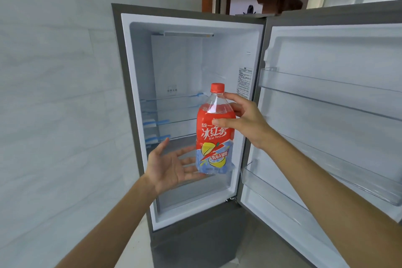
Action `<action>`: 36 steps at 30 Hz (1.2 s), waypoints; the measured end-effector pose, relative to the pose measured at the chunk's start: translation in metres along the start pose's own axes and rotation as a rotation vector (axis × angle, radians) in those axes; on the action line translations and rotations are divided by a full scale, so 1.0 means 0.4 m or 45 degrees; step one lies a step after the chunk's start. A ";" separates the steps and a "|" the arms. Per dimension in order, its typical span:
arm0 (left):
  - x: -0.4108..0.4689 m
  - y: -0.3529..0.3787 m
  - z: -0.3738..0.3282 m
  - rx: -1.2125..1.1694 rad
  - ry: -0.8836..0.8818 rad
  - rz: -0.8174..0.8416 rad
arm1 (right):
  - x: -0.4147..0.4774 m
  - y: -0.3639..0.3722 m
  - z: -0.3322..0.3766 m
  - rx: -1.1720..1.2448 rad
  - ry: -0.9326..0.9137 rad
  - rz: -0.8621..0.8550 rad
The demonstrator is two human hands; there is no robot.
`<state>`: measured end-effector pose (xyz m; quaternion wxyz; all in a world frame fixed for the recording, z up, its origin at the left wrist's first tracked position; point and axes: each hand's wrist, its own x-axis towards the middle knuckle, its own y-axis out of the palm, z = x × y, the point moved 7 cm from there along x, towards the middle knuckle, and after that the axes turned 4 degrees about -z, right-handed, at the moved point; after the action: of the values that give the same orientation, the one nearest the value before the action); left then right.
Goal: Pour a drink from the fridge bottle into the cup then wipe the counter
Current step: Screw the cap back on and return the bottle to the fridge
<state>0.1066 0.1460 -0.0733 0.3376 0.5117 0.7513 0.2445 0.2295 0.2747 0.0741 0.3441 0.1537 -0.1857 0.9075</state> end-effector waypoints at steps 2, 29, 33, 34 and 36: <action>0.039 -0.019 -0.031 -0.007 0.018 -0.007 | 0.053 0.011 -0.020 0.001 -0.004 0.019; 0.386 -0.179 -0.409 -0.028 0.253 -0.293 | 0.628 0.146 -0.186 0.105 -0.107 0.207; 0.420 -0.182 -0.447 -0.002 0.342 -0.377 | 0.707 0.169 -0.215 0.138 -0.130 0.275; 0.430 -0.183 -0.457 0.014 0.365 -0.395 | 0.725 0.174 -0.220 0.148 -0.135 0.288; 0.447 -0.183 -0.475 0.057 0.411 -0.429 | 0.760 0.184 -0.231 0.164 -0.151 0.307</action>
<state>-0.1261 0.2825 -0.0474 0.2376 0.3407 0.8756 0.2466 -0.0521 0.4369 0.0991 0.2104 0.2054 -0.1642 0.9416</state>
